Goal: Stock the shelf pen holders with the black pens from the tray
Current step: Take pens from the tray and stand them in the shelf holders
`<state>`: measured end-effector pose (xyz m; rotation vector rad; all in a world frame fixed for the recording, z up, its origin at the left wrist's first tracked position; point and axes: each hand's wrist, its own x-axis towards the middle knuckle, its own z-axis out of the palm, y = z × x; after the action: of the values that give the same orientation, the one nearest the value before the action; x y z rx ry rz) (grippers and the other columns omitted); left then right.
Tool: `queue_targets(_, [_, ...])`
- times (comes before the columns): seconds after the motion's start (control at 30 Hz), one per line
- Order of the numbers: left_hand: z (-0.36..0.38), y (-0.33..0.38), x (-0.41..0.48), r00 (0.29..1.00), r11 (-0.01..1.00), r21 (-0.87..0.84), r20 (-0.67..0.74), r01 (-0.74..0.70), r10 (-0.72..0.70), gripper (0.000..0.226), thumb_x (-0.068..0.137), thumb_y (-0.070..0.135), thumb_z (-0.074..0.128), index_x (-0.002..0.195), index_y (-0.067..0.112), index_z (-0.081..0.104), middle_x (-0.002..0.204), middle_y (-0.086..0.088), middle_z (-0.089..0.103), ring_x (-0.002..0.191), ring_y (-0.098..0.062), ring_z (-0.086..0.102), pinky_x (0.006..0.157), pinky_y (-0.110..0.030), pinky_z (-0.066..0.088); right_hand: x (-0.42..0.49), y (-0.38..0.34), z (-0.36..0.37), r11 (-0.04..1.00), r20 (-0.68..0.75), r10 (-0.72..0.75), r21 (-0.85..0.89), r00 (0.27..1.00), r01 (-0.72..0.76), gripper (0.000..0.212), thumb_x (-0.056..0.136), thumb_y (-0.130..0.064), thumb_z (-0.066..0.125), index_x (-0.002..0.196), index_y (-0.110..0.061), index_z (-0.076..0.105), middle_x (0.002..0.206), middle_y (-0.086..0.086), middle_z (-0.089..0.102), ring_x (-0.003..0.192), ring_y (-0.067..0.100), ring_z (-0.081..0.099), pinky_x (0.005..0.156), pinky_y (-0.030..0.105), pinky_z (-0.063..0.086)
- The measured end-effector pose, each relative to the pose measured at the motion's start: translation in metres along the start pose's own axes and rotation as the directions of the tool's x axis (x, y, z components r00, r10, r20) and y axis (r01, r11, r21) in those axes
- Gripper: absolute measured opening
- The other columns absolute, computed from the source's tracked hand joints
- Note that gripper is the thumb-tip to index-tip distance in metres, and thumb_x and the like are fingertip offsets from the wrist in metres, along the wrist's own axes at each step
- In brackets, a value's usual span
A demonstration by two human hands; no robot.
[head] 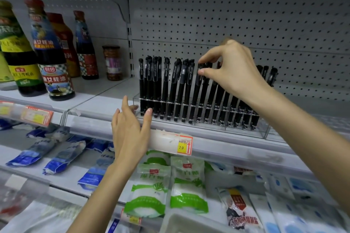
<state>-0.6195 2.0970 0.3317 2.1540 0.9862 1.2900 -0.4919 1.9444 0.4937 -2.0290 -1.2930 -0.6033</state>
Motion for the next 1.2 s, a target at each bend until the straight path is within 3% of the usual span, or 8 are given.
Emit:
queue_targets(0.2, [-0.002, -0.002, 0.001, 0.999, 0.999, 0.017, 0.021, -0.027, 0.027, 0.076, 0.094, 0.053, 0.036, 0.152, 0.011, 0.011, 0.143, -0.009, 0.045, 0.138, -0.028, 0.027, 0.114, -0.042, 0.02, -0.01, 0.002, -0.005, 0.999, -0.03, -0.045, 0.024, 0.999, 0.045, 0.037, 0.082, -0.027, 0.073, 0.118, -0.022, 0.066, 0.094, -0.002, 0.047, 0.087, 0.011, 0.047, 0.084, 0.02, 0.035])
queue_targets(0.33, [-0.023, 0.011, -0.006, 0.985, 0.984, -0.054, -0.046, -0.171, 0.168, 0.063, 0.1, 0.04, 0.042, 0.149, 0.008, 0.021, 0.142, -0.01, 0.042, 0.13, -0.022, 0.037, 0.108, -0.037, 0.03, -0.035, -0.001, -0.013, 0.992, -0.072, -0.083, 0.086, 0.994, 0.089, 0.028, 0.083, -0.024, 0.072, 0.111, -0.023, 0.068, 0.087, -0.008, 0.048, 0.068, -0.006, 0.044, 0.072, 0.001, 0.03])
queue_targets(0.5, [-0.047, 0.023, -0.072, 0.94, 0.935, -0.092, -0.059, -0.341, 0.337, 0.047, 0.099, 0.032, 0.04, 0.135, 0.002, 0.043, 0.13, -0.014, 0.049, 0.121, -0.021, 0.044, 0.101, -0.03, 0.035, -0.109, -0.004, 0.002, 0.967, 0.045, -0.163, 0.206, 0.986, 0.151, 0.023, 0.083, -0.021, 0.072, 0.106, -0.018, 0.068, 0.086, -0.003, 0.05, 0.066, 0.008, 0.048, 0.066, 0.004, 0.034])
queue_targets(0.67, [-0.038, -0.012, -0.189, 0.962, 0.983, -0.165, 0.242, -0.086, 0.125, 0.051, 0.097, 0.042, 0.038, 0.141, 0.016, 0.038, 0.136, 0.008, 0.041, 0.128, -0.007, 0.038, 0.105, -0.023, 0.032, -0.222, 0.024, 0.052, 0.959, 0.324, -0.074, 0.282, 0.943, -0.022, 0.027, 0.084, -0.025, 0.071, 0.11, -0.021, 0.066, 0.089, -0.01, 0.047, 0.078, -0.003, 0.047, 0.071, 0.009, 0.035])
queue_targets(0.8, [-0.031, -0.046, -0.252, 0.868, 0.976, -0.081, 0.477, 0.2, -0.138, 0.062, 0.095, 0.058, 0.037, 0.147, 0.027, 0.026, 0.149, 0.015, 0.029, 0.135, 0.003, 0.026, 0.105, -0.009, 0.021, -0.301, 0.053, 0.093, 0.96, 0.624, 0.098, 0.146, 0.775, -0.239, 0.037, 0.088, -0.035, 0.064, 0.123, -0.023, 0.059, 0.102, -0.013, 0.047, 0.098, 0.005, 0.047, 0.084, 0.021, 0.039])
queue_targets(0.87, [-0.03, -0.06, -0.268, 0.819, 0.978, -0.006, 0.548, 0.207, -0.17, 0.072, 0.09, 0.057, 0.038, 0.151, 0.023, 0.021, 0.156, 0.01, 0.023, 0.139, 0.0, 0.02, 0.111, -0.017, 0.019, -0.33, 0.061, 0.106, 0.976, 0.703, 0.121, 0.043, 0.701, -0.212, 0.045, 0.09, -0.043, 0.058, 0.13, -0.023, 0.053, 0.113, -0.011, 0.048, 0.113, 0.01, 0.043, 0.09, 0.022, 0.035])
queue_targets(1.0, [-0.029, -0.065, -0.279, 0.746, 0.97, 0.07, 0.628, 0.232, -0.224, 0.078, 0.087, 0.063, 0.033, 0.153, 0.026, 0.01, 0.157, 0.011, 0.016, 0.144, -0.004, 0.012, 0.115, -0.025, 0.015, -0.362, 0.067, 0.122, 0.987, 0.721, 0.154, -0.15, 0.676, -0.065, 0.053, 0.092, -0.055, 0.045, 0.134, -0.022, 0.049, 0.128, -0.006, 0.047, 0.121, 0.016, 0.036, 0.098, 0.029, 0.029])
queue_targets(1.2, [-0.028, -0.064, -0.277, 0.751, 0.973, 0.07, 0.624, 0.221, -0.216, 0.078, 0.086, 0.065, 0.032, 0.152, 0.028, 0.014, 0.155, 0.012, 0.025, 0.141, -0.002, 0.02, 0.111, -0.025, 0.024, -0.389, 0.062, 0.139, 0.982, 0.636, 0.159, -0.183, 0.755, -0.053, 0.04, 0.081, -0.052, 0.064, 0.102, -0.018, 0.069, 0.1, -0.004, 0.058, 0.096, 0.019, 0.053, 0.079, 0.031, 0.044])
